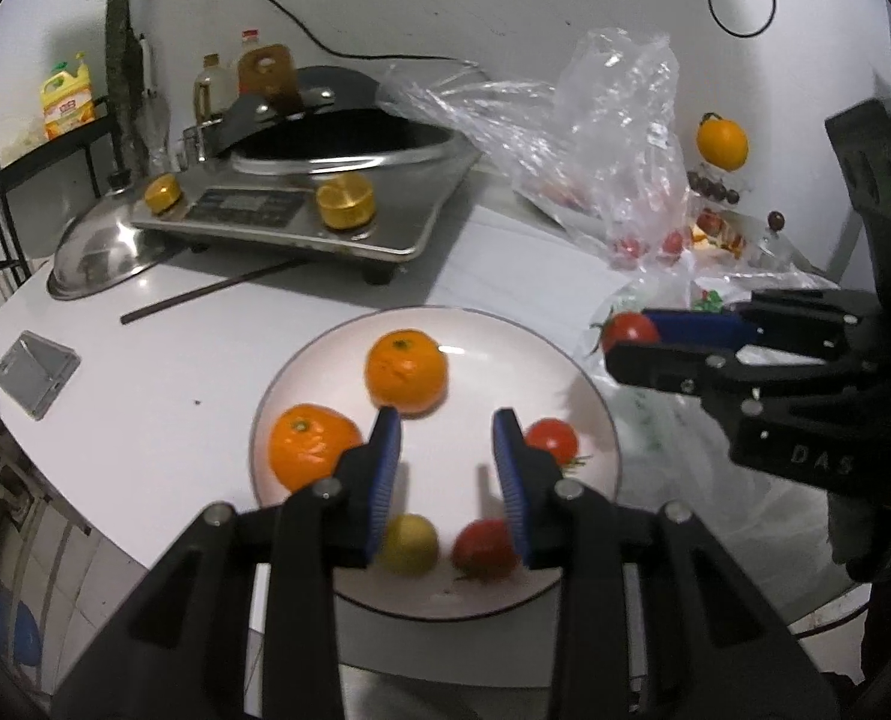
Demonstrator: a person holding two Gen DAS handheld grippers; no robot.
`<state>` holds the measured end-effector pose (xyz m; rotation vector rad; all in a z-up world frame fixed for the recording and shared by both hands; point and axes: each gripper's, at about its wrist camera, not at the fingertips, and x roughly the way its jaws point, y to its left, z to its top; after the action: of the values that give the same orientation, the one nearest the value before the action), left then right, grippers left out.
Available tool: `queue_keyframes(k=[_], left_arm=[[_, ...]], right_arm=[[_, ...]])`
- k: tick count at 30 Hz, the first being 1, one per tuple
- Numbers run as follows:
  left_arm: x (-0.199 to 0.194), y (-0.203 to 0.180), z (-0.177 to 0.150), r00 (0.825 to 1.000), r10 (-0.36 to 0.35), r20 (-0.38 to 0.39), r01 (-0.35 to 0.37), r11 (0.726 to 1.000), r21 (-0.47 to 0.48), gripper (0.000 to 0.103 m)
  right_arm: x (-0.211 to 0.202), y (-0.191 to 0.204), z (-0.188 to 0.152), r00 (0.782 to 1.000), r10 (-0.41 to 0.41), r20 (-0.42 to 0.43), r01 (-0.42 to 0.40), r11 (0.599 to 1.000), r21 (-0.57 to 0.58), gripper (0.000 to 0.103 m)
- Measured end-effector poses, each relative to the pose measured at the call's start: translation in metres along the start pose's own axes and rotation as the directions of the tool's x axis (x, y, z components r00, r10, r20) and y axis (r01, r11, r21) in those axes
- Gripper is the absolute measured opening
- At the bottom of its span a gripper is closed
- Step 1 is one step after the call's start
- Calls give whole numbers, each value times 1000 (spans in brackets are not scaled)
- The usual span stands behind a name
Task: Organize fruits
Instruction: 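Lower both tomatoes onto the plate and open both tools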
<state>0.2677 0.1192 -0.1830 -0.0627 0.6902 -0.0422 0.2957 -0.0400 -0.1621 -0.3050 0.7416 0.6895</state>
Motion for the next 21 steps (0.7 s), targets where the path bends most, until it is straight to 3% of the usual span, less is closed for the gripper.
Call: queue_keyframes(k=[2,3,5,21], left_arm=[[-2,4,0,1000,18,10,-18,1000,1,38],[-3,7,1,1000,18,14,-18,1000,-3,50],[-7,13,1,999,19,30,-18,1000,-21,60],[-15,42,-2,998,27,49,-24,998,-57,60]], right_arm=[[5,3,1,1000,1,-6,-1,1000,-3,29],[8,4,2,1000,3,-11,-3,1000,-3,29],[14,7,4,1000,3,-18,-3,1000,-5,29],[56,21,11,995,-26,-98,27,1000,7,29]])
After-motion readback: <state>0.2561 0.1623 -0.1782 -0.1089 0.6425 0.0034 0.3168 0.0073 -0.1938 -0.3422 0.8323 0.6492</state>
